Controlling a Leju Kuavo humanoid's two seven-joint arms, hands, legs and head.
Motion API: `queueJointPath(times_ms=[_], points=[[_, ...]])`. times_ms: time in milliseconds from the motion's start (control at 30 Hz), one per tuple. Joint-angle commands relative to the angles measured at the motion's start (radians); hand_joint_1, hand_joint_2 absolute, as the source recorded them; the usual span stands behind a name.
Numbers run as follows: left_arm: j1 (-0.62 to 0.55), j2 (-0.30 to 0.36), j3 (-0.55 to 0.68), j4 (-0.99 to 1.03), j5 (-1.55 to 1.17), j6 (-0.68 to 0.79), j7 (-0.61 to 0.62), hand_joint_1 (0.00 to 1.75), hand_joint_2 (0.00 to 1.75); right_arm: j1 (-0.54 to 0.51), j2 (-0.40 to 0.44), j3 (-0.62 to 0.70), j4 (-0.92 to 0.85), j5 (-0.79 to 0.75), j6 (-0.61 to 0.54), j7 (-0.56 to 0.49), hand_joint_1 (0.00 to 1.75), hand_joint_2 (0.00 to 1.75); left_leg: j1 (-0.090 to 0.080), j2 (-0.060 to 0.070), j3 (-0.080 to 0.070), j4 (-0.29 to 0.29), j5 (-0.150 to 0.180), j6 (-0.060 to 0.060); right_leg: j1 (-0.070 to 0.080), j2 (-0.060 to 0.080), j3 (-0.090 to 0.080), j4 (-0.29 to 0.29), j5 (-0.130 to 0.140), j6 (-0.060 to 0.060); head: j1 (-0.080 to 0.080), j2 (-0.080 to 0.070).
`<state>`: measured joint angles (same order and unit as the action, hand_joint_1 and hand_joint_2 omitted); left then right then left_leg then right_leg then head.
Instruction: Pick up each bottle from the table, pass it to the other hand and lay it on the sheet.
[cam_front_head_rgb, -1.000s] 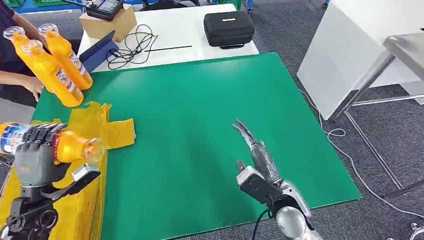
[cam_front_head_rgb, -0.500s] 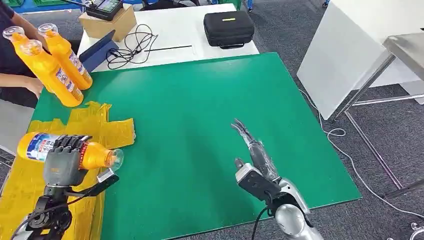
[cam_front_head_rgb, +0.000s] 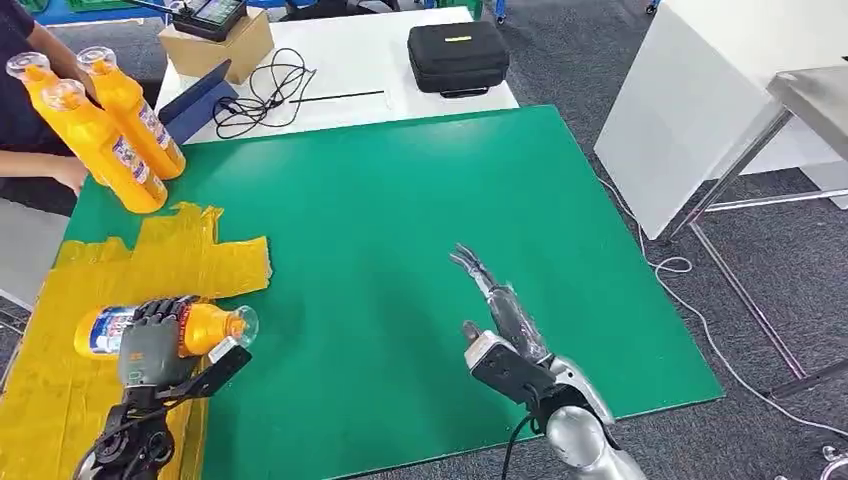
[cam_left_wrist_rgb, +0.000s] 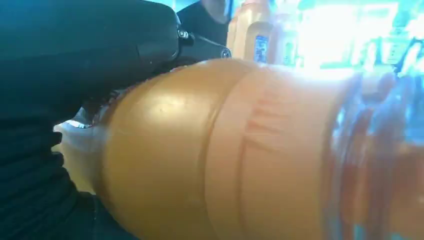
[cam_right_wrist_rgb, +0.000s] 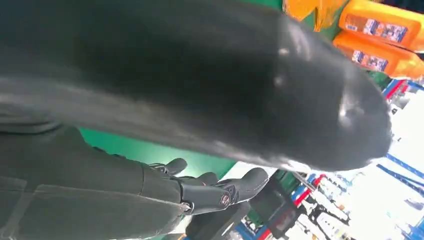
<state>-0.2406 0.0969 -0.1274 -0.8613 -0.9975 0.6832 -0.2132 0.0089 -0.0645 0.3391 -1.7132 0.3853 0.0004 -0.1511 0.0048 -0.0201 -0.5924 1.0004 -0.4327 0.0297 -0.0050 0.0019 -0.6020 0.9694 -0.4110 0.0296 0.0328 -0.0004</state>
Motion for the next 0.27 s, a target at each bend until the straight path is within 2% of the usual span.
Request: queueJointPath(times_ms=[33, 67, 100, 133, 267], points=[[-0.077, -0.061, -0.03, 0.177, 0.032, -0.036, 0.027, 1.75, 1.75, -0.092, -0.015, 0.043, 0.122, -0.013, 0.015, 0.023, 0.0, 0.0, -0.001, 0.002, 0.003, -0.001, 0.0, -0.001, 0.0, 0.001, 0.003, -0.001, 0.0, 0.0, 0.0, 0.0], [-0.076, -0.065, -0.033, 0.178, 0.031, -0.037, 0.028, 0.68, 1.75, -0.091, -0.017, 0.042, 0.124, -0.013, 0.015, 0.023, 0.0, 0.0, 0.0, 0.003, 0.006, -0.001, -0.001, -0.001, 0.0, 0.001, 0.005, -0.001, -0.001, 0.0, 0.0, 0.0], [-0.07, -0.063, -0.049, 0.168, 0.021, -0.051, 0.034, 0.0, 1.75, -0.081, -0.023, 0.04, 0.126, -0.014, 0.014, 0.023, 0.0, 0.0, 0.0, 0.002, 0.004, -0.001, -0.001, -0.001, 0.0, 0.001, 0.004, -0.001, -0.001, 0.0, 0.0, 0.0], [-0.063, -0.058, -0.059, 0.164, -0.01, -0.066, 0.086, 0.0, 0.0, -0.07, -0.022, 0.035, 0.125, -0.017, 0.01, 0.021, 0.0, 0.0, -0.001, 0.001, 0.004, -0.001, 0.0, -0.001, 0.0, 0.0, 0.003, -0.001, 0.0, 0.0, 0.0, 0.0], [-0.02, -0.044, -0.076, 0.106, -0.044, -0.119, 0.132, 0.0, 0.0, -0.065, -0.016, 0.037, 0.129, -0.013, 0.012, 0.012, 0.0, 0.0, 0.0, 0.004, 0.008, -0.001, -0.002, -0.001, 0.0, 0.002, 0.007, -0.002, -0.001, 0.0, 0.0, 0.0]])
